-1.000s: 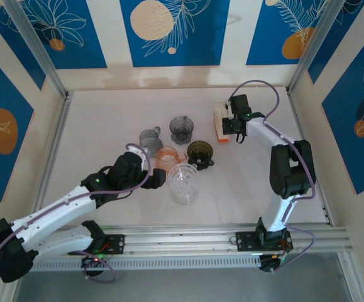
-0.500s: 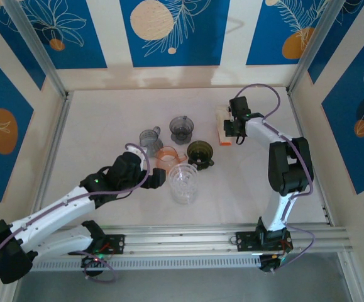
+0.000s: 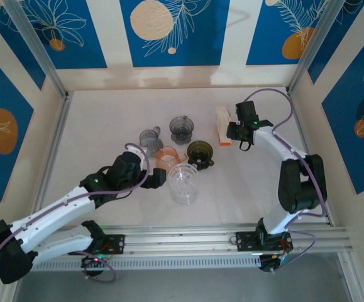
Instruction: Place the coffee filter in the dripper
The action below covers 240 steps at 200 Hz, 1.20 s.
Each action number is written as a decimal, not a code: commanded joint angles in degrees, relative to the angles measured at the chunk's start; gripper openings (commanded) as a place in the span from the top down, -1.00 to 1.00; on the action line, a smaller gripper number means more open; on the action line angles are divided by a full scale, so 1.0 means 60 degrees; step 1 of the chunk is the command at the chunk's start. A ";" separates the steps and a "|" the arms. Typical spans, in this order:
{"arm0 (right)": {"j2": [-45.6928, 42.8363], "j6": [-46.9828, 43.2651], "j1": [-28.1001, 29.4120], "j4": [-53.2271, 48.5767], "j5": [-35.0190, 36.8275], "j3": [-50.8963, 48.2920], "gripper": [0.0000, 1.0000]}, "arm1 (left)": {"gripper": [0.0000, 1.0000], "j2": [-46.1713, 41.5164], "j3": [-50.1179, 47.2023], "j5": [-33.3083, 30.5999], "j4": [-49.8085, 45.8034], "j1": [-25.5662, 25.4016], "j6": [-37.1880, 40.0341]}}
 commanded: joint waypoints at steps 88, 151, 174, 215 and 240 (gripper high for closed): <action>0.1004 0.1455 0.0792 -0.1552 0.0205 0.2559 0.37 | -1.00 -0.0459 -0.0212 0.0152 0.0262 0.0204 -0.0091; 0.2555 0.0568 0.0825 -0.2710 0.1275 0.4603 0.50 | -1.00 -0.0638 -0.0299 0.0110 0.0165 0.0276 -0.0100; 0.2881 0.0345 0.0828 -0.2931 0.1465 0.5044 0.52 | -0.99 -0.0609 -0.0300 0.0138 0.0181 0.0283 -0.0110; 0.3313 0.0185 0.0800 -0.3150 0.1564 0.5462 0.55 | -1.00 -0.0521 -0.0270 0.0187 0.0233 0.0295 -0.0132; 0.3485 0.0156 0.0777 -0.3190 0.1547 0.5552 0.56 | -0.99 -0.0506 -0.0270 0.0196 0.0231 0.0324 -0.0133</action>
